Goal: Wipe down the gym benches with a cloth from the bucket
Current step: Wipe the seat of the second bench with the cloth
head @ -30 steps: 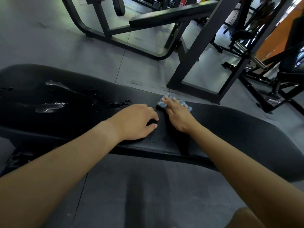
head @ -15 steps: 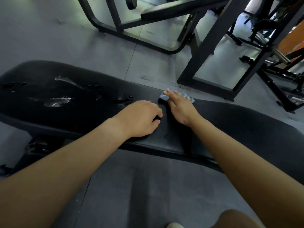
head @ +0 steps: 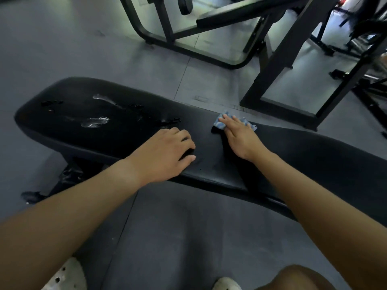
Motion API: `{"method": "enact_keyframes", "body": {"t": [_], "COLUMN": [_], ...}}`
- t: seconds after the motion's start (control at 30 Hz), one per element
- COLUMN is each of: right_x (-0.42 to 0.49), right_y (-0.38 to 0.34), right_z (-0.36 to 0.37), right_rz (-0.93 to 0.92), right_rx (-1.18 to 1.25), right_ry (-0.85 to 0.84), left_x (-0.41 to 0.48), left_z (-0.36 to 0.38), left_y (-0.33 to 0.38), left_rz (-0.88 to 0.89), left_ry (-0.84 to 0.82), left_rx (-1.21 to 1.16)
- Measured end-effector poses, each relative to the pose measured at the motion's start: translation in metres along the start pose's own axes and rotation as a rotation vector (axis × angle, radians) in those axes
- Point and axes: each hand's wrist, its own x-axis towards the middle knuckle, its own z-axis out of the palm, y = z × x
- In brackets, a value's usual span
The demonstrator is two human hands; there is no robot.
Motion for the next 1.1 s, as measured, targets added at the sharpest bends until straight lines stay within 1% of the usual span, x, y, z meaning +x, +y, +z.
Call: {"method": "enact_keyframes", "body": {"t": [0.1,0.17,0.33,0.43,0.5,0.57,0.67,0.73,0.83,0.93,1.03,1.1], "right_x": [0.008,-0.003,-0.066,-0.099,-0.104,-0.093,-0.070,-0.065,-0.078,-0.106,-0.127,-0.129], "right_y": [-0.014,-0.028,-0.063,-0.073,-0.069,-0.059,-0.046,-0.049,-0.067,-0.083,-0.079,-0.066], "right_z": [0.003,0.007,0.019,0.020,0.015,0.008,0.003,0.008,0.021,0.030,0.034,0.032], "right_rz": [0.093,0.096,-0.030,-0.100,-0.112,-0.041,0.145,0.180,0.134,0.012,-0.096,-0.082], "right_rx": [-0.022,-0.030,0.017,0.012,-0.002,-0.012,0.038,0.062,0.070,0.059,0.046,0.024], "right_ry": [0.008,-0.006,-0.023,-0.037,-0.066,-0.064,-0.013,0.040,0.086,0.067,0.072,0.117], "left_x": [-0.007,-0.009,-0.016,-0.017,-0.017,-0.018,-0.021,-0.022,-0.022,-0.022,-0.022,-0.026], "left_z": [0.000,-0.002,-0.009,-0.008,-0.007,-0.006,-0.005,-0.005,-0.002,0.002,0.003,0.003], "left_y": [-0.002,-0.002,-0.008,-0.008,-0.006,-0.005,-0.002,-0.003,-0.003,-0.001,0.002,0.006], "left_rz": [0.014,0.023,0.022,0.044,0.048,0.048,0.046,0.043,0.068,0.080,0.105,0.100], "left_ry": [-0.040,-0.073,-0.199,-0.225,-0.240,-0.243,-0.242,-0.236,-0.188,-0.164,-0.165,-0.132], "left_rx": [0.031,0.047,0.007,-0.003,0.014,0.021,0.030,0.045,0.095,0.125,0.169,0.235]}}
